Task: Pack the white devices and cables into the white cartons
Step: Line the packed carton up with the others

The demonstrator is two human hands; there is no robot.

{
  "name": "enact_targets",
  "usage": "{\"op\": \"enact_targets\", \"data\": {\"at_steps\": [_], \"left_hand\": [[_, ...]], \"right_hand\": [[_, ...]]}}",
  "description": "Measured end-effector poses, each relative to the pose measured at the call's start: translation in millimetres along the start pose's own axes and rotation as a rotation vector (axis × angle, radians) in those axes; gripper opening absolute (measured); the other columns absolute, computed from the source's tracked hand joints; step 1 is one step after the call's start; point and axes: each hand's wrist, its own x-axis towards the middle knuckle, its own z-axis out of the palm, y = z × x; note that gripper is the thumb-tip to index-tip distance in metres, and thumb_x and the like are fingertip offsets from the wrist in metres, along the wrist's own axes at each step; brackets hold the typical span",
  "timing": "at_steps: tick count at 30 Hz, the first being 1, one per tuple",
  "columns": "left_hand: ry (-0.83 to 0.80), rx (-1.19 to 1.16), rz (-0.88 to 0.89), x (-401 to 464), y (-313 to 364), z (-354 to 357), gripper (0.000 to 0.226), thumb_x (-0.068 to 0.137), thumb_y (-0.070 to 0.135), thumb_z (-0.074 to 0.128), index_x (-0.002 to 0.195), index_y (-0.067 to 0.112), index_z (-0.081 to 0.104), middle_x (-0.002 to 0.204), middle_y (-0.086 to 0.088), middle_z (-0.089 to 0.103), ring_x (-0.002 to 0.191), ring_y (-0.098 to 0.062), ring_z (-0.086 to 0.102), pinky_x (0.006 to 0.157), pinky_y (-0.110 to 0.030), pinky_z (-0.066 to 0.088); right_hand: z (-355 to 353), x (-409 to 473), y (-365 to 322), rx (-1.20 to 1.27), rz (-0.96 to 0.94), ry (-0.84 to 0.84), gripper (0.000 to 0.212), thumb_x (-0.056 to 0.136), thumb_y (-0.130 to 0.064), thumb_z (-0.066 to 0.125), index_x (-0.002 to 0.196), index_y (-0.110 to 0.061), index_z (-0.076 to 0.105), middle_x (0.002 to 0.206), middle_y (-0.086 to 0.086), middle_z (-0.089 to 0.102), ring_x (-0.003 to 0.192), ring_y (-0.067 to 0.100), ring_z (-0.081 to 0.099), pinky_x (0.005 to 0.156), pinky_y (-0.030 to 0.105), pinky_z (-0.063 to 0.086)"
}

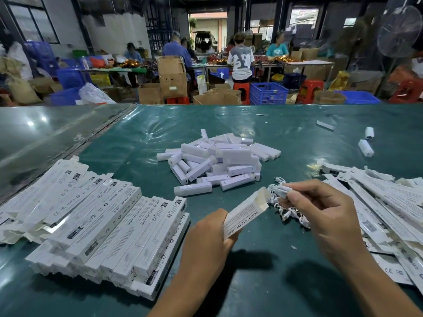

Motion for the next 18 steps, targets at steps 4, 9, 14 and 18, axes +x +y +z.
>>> {"op": "enact_targets", "data": {"at_steps": [4,9,14,18], "left_hand": [[-0.022,0.038,0.007,0.0,1.9,-0.5,0.025,0.094,0.050,0.063,0.093,0.028,0.050,0.078,0.012,0.050,0.074,-0.016,0.053,0.066,-0.031,0.044],[-0.056,0.088,-0.010,1.1,2.0,-1.4,0.024,0.092,0.042,0.068,0.094,0.028,0.048,0.089,0.009,0.060,0.082,-0.017,0.058,0.071,-0.032,0.048],[-0.085,0.161,0.020,-2.4,7.7,2.6,0.013,0.093,0.029,0.057,0.103,0.025,0.051,0.100,0.003,0.061,0.093,-0.026,0.060,0.073,-0.034,0.042],[-0.067,0.110,0.031,-3.6,5.9,3.5,0.016,0.093,0.033,0.063,0.103,0.025,0.052,0.099,0.005,0.060,0.091,-0.024,0.058,0.074,-0.033,0.043]], "right_hand": [[0.6,-0.2,3.3,-0.143,-0.029,-0.059,0.014,0.081,-0.016,0.077,0.094,-0.020,0.079,0.091,0.007,0.077,0.078,0.022,0.073,0.072,0.028,0.058],[0.3,-0.1,4.5,-0.449,-0.199,-0.218,0.016,0.081,-0.012,0.078,0.094,-0.021,0.079,0.097,-0.006,0.075,0.085,0.016,0.071,0.076,0.019,0.054],[1.5,-0.2,6.2,-0.646,-0.250,-0.225,0.015,0.083,-0.011,0.078,0.092,-0.022,0.079,0.097,-0.014,0.074,0.092,0.005,0.068,0.083,0.011,0.049],[2.5,-1.2,8.0,-0.478,-0.099,-0.193,0.012,0.089,-0.025,0.072,0.098,-0.019,0.078,0.096,-0.012,0.076,0.091,0.010,0.072,0.080,0.018,0.053]]}}
